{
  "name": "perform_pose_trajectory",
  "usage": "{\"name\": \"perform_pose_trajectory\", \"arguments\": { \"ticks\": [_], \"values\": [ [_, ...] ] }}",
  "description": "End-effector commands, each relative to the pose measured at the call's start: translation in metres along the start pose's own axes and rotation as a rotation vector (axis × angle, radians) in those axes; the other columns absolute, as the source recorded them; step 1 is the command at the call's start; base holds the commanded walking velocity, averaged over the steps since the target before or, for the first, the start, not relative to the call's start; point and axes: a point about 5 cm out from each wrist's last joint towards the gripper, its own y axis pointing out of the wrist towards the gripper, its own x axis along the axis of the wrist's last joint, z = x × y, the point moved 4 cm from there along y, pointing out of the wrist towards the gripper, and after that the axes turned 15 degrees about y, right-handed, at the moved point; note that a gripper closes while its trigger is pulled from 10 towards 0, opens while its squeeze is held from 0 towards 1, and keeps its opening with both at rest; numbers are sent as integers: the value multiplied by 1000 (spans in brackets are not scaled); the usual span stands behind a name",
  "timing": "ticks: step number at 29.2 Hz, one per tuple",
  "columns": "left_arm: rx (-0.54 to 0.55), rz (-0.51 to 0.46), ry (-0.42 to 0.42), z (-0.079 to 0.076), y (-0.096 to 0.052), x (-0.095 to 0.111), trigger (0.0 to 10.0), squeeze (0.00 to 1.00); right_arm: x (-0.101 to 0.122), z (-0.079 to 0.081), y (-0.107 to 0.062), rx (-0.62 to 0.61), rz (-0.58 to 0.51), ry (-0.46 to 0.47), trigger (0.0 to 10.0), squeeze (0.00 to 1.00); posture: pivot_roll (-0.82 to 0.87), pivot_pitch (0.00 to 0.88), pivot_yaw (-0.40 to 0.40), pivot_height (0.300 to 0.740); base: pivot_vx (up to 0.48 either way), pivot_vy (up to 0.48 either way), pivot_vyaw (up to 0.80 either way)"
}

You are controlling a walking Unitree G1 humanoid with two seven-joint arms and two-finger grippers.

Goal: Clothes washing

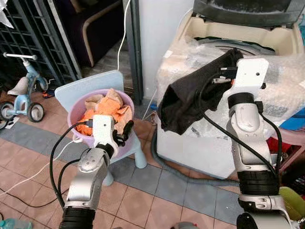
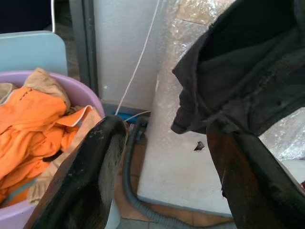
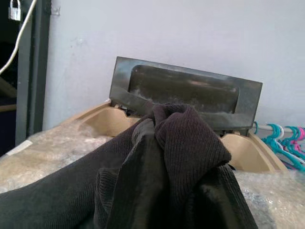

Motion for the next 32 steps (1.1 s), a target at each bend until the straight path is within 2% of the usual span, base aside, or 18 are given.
{"name": "perform_pose_trajectory", "arguments": {
  "ticks": [1, 11, 21, 27, 29, 32],
  "values": [
    [15, 24, 11, 8, -4, -7, 10000, 0, 9, 12, 6, 26, -34, 16, 10000, 0, -86, 63, 41, 740, 315, 0, -800],
    [2, 44, 27, 7, -4, -11, 10000, 0, 13, 13, 10, 32, -60, 2, 10000, 0, -90, 68, 46, 740, 327, 0, -800],
    [-6, 46, 28, 4, -5, -13, 10000, 0, 14, 15, 14, 41, -65, 3, 10000, 0, -80, 65, 40, 740, 0, 0, -776],
    [-9, 44, 20, 0, -5, -13, 10000, 0, 20, 23, 20, 117, -86, -24, 10000, 0, -80, 60, 36, 740, 268, 0, -800],
    [-9, 41, 16, -1, -5, -12, 10000, 0, 23, 26, 22, 164, -93, -71, 10000, 0, -84, 59, 34, 740, 247, 0, 0],
    [-10, 39, 16, -2, -4, -12, 10000, 0, 25, 31, 24, 207, -92, -42, 10000, 0, -85, 58, 31, 740, 0, 0, 169]
  ]
}}
